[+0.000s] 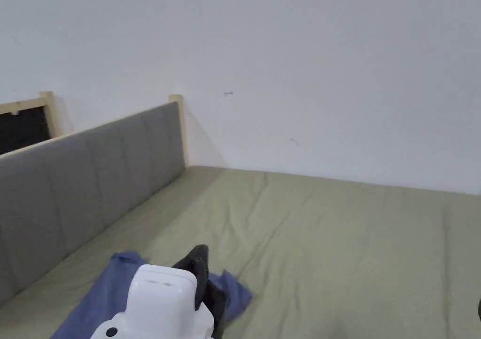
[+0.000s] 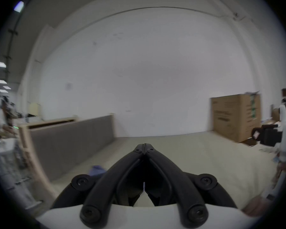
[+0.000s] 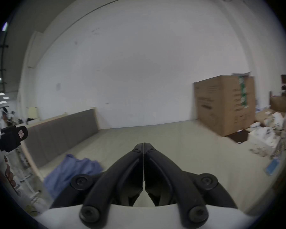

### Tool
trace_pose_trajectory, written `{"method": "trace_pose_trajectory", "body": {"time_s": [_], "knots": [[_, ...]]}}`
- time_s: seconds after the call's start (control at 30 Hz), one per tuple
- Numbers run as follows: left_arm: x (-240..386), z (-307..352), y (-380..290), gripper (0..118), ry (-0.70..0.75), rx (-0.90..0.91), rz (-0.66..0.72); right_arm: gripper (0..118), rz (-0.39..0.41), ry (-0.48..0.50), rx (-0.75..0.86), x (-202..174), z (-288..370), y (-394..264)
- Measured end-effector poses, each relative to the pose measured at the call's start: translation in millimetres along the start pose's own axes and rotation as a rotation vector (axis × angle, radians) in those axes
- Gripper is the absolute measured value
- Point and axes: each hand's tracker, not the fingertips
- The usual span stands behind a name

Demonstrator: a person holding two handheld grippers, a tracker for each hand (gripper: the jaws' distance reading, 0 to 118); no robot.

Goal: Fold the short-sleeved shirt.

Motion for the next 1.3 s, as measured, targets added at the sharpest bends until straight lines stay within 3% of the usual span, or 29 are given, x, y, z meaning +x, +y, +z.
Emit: {"method": "trace_pose_trajectory", "body": {"time_s": [0.13,0.27,0.37,0.43,0.5,0.57,0.63,0.67,0.7,0.77,0.8,0.87,1.17,1.3], "knots": [[-54,24,-11,0,0.187,-0.011,-0.073,0,0.027,0.265,-0.055,-58,-27,-7],[-71,29,-24,0,0.216,-0.058,-0.014,0,0.096,0.335,-0.045,-86,-33,-8],[-69,17,-28,0,0.227,-0.078,-0.002,0,0.077,0.352,-0.059,-85,-37,-6],[-70,2,-18,0,0.226,-0.078,-0.021,0,0.025,0.363,-0.101,-73,-42,-6],[-80,-27,-5,0,0.209,-0.084,-0.034,0,0.010,0.318,-0.133,-62,-44,-8],[-97,-72,-1,0,0.149,-0.240,-0.017,0,0.047,0.216,-0.165,-51,-47,-9],[-123,-135,-21,0,0.005,-0.459,0.092,0,0.043,0.153,-0.199,-39,-51,-11],[-132,-162,-35,3,-0.073,-0.566,0.135,0,0.023,0.144,-0.213,-33,-53,-13],[-139,-189,-57,17,-0.120,-0.671,0.174,0,0.007,0.135,-0.223,-25,-56,-15],[-143,-230,-101,94,-0.143,-0.821,0.203,0,-0.004,0.110,-0.247,-16,-61,-21],[-142,-250,-129,118,-0.141,-0.906,0.193,0,-0.003,0.088,-0.266,-12,-64,-24],[-141,-269,-169,107,-0.091,-1.009,0.168,0,0.001,0.056,-0.304,-5,-70,-30],[-107,-345,-268,109,-0.078,-1.224,0.097,0,-0.004,0.029,-0.434,13,-94,-60],[-103,-351,-275,117,-0.098,-1.225,0.031,0,-0.007,0.038,-0.471,11,-99,-66]]}}
